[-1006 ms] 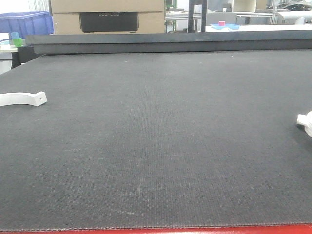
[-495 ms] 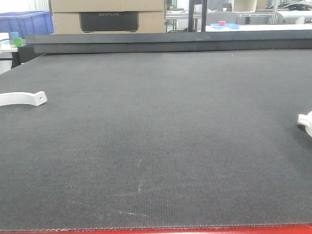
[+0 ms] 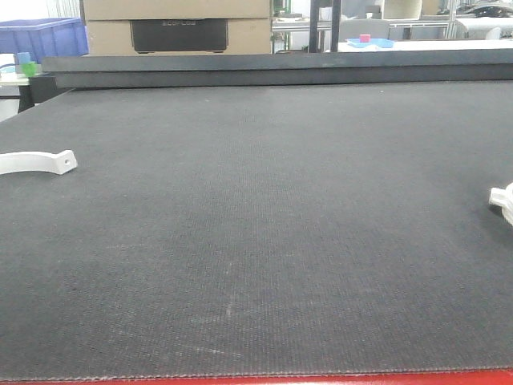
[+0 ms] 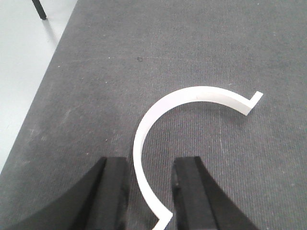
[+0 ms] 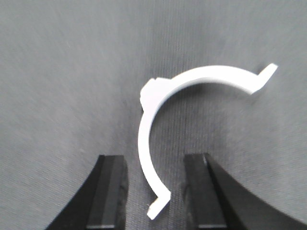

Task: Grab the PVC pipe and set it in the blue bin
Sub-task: 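Position left and right grippers around the ends of each pipe piece, then close both grippers on the white pipe pieces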

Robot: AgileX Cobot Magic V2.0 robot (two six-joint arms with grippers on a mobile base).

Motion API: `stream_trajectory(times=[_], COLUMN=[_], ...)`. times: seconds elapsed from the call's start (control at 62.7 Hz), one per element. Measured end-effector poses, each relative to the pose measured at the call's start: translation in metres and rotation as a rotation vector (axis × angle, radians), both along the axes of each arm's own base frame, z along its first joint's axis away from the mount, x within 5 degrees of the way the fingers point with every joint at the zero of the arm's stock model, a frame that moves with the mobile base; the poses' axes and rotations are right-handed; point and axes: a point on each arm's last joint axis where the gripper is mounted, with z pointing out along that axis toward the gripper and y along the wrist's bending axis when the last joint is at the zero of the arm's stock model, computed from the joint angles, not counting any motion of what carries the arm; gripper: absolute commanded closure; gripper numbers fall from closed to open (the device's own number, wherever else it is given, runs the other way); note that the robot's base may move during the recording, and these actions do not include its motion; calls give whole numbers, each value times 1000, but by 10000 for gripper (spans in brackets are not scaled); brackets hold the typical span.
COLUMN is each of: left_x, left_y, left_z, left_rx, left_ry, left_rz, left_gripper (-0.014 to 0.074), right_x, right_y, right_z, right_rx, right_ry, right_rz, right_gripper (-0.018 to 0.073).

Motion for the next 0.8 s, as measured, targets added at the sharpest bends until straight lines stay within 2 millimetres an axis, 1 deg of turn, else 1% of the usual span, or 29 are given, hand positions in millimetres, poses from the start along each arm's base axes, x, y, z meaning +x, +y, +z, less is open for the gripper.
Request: stream_trajectory(times=[0.176,0.351,0.543,0.686,0.798], left_x=[7,11,14,15,15], left_y=[1,2,2,2,2], left_z=[-6,-11,-11,-10,-9], left_rx=[5,8,11,13,13], left_ry=[19,23,2,-10,-12], left_rz=[-3,-5,-5,-5,-5], left_gripper=[402,402,402,402,402], right_x=[6,11,20,25,26], right_y=[-1,3,13,13,12], right_z=[-14,-18,-25,-36,-41], right_rx=[9,-18,-63,-82,-99], right_ry=[54,49,39,74,95], right_rz=[8,40,103,123,136], right_gripper=[376,376,376,376,376])
